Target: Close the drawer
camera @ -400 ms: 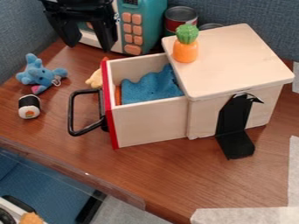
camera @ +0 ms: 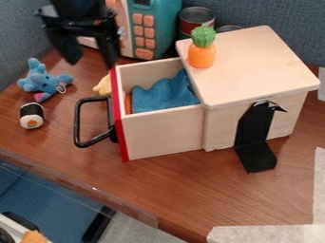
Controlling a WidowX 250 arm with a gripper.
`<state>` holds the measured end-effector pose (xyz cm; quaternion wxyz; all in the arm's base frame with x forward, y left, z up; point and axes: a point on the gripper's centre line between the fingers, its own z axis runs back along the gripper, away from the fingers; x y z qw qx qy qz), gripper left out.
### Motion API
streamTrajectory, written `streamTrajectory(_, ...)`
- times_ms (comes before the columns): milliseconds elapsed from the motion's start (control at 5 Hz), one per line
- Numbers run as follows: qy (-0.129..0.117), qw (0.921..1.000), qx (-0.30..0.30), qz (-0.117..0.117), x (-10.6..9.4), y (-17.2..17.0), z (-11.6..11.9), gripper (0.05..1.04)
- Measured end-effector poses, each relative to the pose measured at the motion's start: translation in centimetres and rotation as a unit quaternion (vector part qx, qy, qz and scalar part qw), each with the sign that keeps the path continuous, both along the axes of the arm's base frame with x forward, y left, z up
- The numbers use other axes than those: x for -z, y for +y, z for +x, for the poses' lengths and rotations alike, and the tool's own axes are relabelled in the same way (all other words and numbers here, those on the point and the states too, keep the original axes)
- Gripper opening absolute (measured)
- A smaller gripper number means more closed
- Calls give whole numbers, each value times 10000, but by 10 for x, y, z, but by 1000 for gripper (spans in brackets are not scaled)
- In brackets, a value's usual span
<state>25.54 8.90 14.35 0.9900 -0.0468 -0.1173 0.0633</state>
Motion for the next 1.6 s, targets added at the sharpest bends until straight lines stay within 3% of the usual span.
streamTrajectory(400,-145,9976,-676,-101,8,25,-10,1001)
streamTrajectory(600,276,9958,-860,-112,33,33,-12,1001)
streamTrajectory(800,524,9923,-1096,-235,54,37,-15,1001)
streamTrajectory(1200,824,9840,-1576,-91,89,41,-28,1001)
streamTrajectory(1400,863,9755,-2021,106,102,50,-28,1001)
streamTrajectory(1600,1022,9717,-2127,-68,117,49,-27,1001)
